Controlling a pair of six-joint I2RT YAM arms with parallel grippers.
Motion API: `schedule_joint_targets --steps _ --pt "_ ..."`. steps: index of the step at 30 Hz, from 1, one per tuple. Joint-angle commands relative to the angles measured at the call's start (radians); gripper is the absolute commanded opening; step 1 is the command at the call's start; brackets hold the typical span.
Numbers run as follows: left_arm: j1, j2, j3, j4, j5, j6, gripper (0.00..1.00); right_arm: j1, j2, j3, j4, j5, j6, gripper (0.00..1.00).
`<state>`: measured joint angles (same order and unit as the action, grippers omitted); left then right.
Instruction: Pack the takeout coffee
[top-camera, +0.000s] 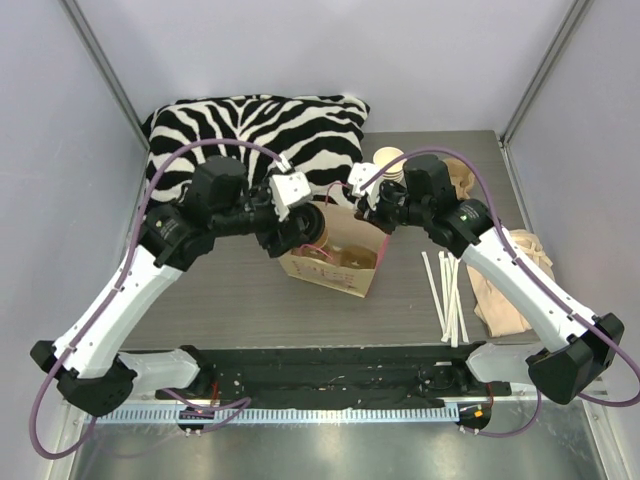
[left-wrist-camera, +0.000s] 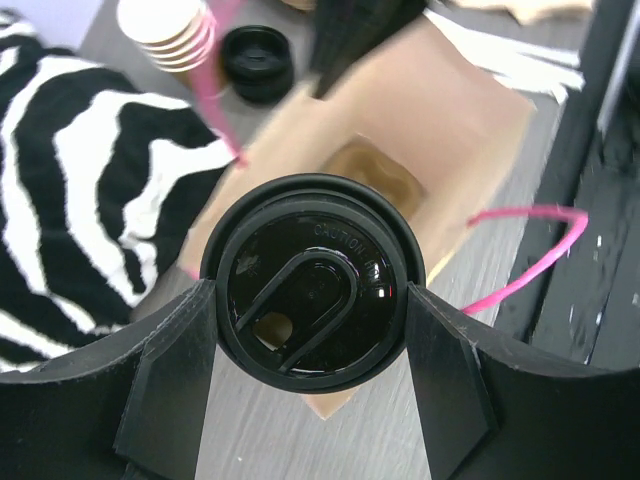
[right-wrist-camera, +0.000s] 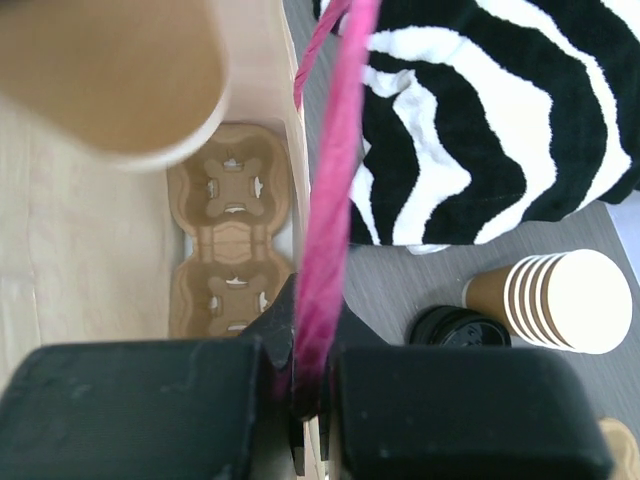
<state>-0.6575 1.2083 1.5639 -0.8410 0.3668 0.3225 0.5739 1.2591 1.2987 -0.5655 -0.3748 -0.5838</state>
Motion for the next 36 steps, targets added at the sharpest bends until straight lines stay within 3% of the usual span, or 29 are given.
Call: schedule_joint_targets --steps 1,17,36 --pt "-0.056 -0.062 -0.047 0.082 -0.009 0.110 0.00 0.000 -0.018 0.056 0.029 -0.047 0.035 0.01" --pt "-0.172 -0.067 -0.269 0.313 -0.075 0.348 0.00 0.046 -0.003 0.114 0.003 -0.113 0.122 0.01" --pt "-0.229 -0.130 -0.485 0.358 -0.009 0.494 0.00 0.253 -0.092 0.007 0.095 0.140 0.214 0.01"
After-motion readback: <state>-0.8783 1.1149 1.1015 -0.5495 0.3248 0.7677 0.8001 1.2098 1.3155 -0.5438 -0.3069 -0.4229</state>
